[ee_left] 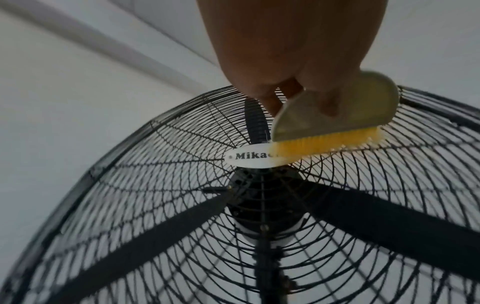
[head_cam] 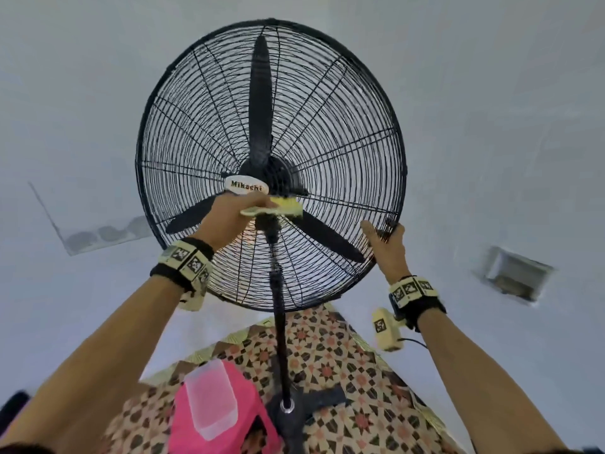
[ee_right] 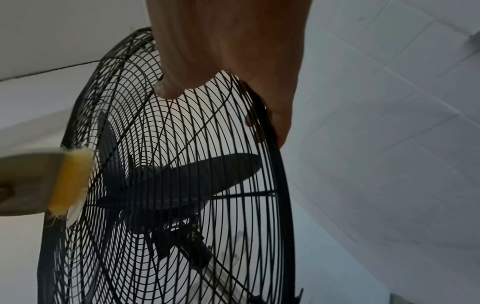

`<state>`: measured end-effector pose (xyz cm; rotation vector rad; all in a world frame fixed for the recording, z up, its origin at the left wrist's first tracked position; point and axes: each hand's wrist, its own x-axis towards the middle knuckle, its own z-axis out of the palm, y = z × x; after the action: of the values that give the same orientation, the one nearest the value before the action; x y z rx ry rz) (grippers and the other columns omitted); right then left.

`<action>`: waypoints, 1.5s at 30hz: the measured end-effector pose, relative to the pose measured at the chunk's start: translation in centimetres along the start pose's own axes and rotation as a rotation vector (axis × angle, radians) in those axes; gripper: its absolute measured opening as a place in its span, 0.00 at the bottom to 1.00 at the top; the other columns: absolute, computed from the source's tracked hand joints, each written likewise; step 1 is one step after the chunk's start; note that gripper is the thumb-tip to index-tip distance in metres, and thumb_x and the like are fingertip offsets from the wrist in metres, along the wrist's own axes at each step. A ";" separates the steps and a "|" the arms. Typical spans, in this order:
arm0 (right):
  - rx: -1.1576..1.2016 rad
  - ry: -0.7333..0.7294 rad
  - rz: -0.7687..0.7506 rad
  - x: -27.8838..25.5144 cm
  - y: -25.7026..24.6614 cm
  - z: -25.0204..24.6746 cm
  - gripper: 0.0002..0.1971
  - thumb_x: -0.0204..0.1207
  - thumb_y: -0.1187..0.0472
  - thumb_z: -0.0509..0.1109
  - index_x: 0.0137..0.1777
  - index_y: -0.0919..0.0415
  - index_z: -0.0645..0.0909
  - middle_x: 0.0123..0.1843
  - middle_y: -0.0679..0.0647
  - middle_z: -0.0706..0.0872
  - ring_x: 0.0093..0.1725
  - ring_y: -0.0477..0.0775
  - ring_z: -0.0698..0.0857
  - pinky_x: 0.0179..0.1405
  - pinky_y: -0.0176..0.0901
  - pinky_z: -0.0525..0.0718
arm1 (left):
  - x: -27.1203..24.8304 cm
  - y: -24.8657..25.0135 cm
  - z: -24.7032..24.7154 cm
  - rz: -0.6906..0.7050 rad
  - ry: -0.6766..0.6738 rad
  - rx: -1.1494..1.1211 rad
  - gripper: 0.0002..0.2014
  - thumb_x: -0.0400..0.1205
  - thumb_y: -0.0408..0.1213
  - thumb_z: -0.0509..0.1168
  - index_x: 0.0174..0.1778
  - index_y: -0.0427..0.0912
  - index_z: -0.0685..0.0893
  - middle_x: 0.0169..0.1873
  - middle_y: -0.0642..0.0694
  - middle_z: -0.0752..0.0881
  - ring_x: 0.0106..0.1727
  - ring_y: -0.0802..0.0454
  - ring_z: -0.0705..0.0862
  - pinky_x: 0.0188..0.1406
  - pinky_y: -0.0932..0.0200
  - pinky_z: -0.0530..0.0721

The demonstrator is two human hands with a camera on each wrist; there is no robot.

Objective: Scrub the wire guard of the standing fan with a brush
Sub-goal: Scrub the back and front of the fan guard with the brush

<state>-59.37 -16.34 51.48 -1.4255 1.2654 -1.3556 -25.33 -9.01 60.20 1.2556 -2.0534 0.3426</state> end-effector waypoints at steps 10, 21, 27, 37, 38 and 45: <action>0.056 0.078 -0.013 0.4 0.9 0.9 0.57 0.62 0.18 0.72 0.83 0.53 0.61 0.78 0.53 0.78 0.75 0.57 0.79 0.81 0.62 0.73 | 0.8 -0.8 -1.0 0.057 0.009 0.010 0.23 0.80 0.19 0.73 0.65 0.47 0.93 0.60 0.42 0.92 0.57 0.50 0.91 0.65 0.57 0.84; 0.068 0.073 -0.001 0.7 1.5 1.0 0.48 0.62 0.19 0.73 0.76 0.45 0.65 0.65 0.44 0.83 0.69 0.56 0.83 0.78 0.64 0.76 | 2.1 0.7 0.4 0.066 0.110 -0.092 0.23 0.81 0.20 0.72 0.66 0.50 0.93 0.59 0.48 0.93 0.55 0.51 0.91 0.62 0.53 0.88; 0.085 0.103 0.008 1.1 1.8 0.8 0.43 0.61 0.20 0.76 0.70 0.40 0.69 0.62 0.45 0.87 0.66 0.54 0.86 0.75 0.64 0.79 | 0.9 0.0 1.4 0.044 -0.105 -0.005 0.17 0.80 0.27 0.77 0.62 0.51 0.94 0.43 0.50 0.95 0.31 0.72 0.80 0.37 0.78 0.73; 0.058 0.090 -0.009 0.9 1.6 0.7 0.46 0.62 0.19 0.74 0.74 0.43 0.67 0.64 0.47 0.86 0.66 0.56 0.86 0.76 0.64 0.78 | 1.5 0.5 0.2 0.075 -0.159 0.042 0.19 0.80 0.26 0.77 0.62 0.53 0.93 0.47 0.47 0.95 0.34 0.62 0.86 0.44 0.66 0.81; 0.057 0.090 -0.012 1.0 1.6 0.8 0.46 0.63 0.20 0.74 0.74 0.44 0.67 0.64 0.46 0.86 0.66 0.56 0.85 0.77 0.64 0.77 | 2.1 0.5 -0.3 0.090 -0.132 0.028 0.19 0.81 0.29 0.76 0.63 0.54 0.92 0.45 0.48 0.95 0.33 0.65 0.83 0.41 0.67 0.80; 0.059 0.069 -0.012 0.9 1.8 0.5 0.43 0.68 0.24 0.74 0.76 0.46 0.65 0.67 0.49 0.84 0.69 0.57 0.83 0.78 0.64 0.76 | 0.6 1.4 2.7 0.055 -0.074 0.004 0.25 0.79 0.21 0.74 0.66 0.52 0.92 0.57 0.45 0.94 0.52 0.46 0.93 0.61 0.43 0.91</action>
<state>-59.17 -17.64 49.88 -1.3585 1.2524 -1.4496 -27.88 -10.17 58.86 1.2326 -2.1540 0.3302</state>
